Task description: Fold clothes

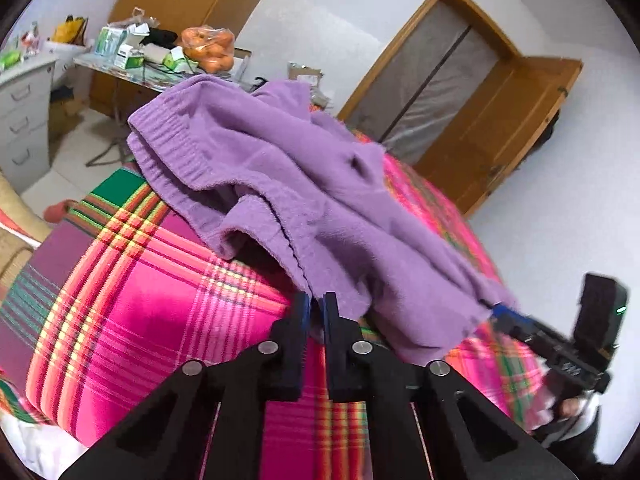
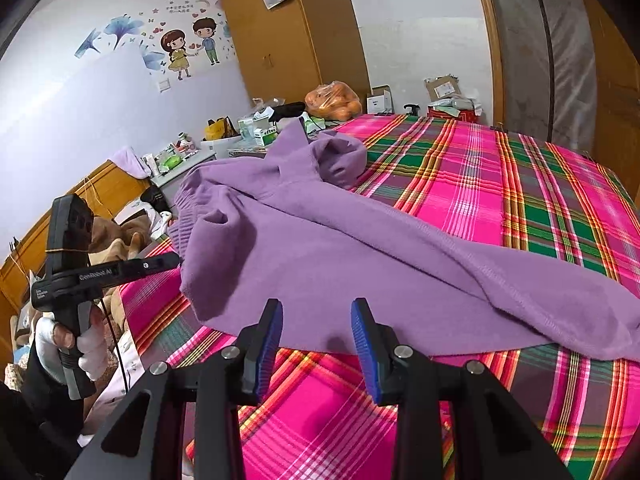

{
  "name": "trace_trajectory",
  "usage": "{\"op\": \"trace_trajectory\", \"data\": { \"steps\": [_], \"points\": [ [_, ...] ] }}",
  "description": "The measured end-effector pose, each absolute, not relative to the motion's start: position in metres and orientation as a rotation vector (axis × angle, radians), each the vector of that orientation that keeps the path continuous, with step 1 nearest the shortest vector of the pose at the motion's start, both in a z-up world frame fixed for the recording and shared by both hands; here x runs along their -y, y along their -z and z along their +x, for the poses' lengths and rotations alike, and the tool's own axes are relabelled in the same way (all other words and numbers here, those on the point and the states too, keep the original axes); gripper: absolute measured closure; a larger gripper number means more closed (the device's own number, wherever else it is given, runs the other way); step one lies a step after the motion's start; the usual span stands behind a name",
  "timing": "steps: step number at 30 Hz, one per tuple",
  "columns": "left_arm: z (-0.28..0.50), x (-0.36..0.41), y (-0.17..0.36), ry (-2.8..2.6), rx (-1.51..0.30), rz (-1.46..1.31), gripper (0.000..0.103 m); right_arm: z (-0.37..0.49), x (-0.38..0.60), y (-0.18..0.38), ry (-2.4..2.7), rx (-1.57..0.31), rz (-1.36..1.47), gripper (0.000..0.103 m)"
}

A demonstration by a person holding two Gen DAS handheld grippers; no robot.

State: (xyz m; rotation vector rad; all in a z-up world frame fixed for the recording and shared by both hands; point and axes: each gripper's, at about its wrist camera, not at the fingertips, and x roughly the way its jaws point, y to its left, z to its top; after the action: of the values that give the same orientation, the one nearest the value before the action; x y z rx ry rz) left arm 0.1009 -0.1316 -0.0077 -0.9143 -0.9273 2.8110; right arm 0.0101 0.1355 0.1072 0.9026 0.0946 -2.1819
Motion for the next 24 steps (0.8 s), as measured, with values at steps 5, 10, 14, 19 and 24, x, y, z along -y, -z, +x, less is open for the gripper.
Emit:
{"op": "trace_trajectory", "data": {
  "steps": [5,10,14,19,24],
  "points": [
    [0.103,0.134,0.007,-2.802,0.959,-0.911,0.093,0.017,-0.127,-0.108,2.14,-0.115,0.89,0.059],
    [0.105,0.141,0.011,-2.853,0.972,-0.976,0.063,0.028,-0.1,-0.105,2.041,-0.164,0.87,0.055],
    [0.092,0.138,0.015,-2.788,0.995,-0.989,0.06,0.03,-0.081,-0.097,1.984,-0.194,0.876,0.054],
    [0.074,0.133,0.017,-2.738,1.043,-0.976,0.061,0.028,-0.066,-0.09,1.95,-0.222,0.891,0.054],
    [0.073,0.14,0.015,-2.759,1.069,-0.927,0.095,0.028,-0.056,-0.081,1.934,-0.26,0.906,0.054]
  ]
}}
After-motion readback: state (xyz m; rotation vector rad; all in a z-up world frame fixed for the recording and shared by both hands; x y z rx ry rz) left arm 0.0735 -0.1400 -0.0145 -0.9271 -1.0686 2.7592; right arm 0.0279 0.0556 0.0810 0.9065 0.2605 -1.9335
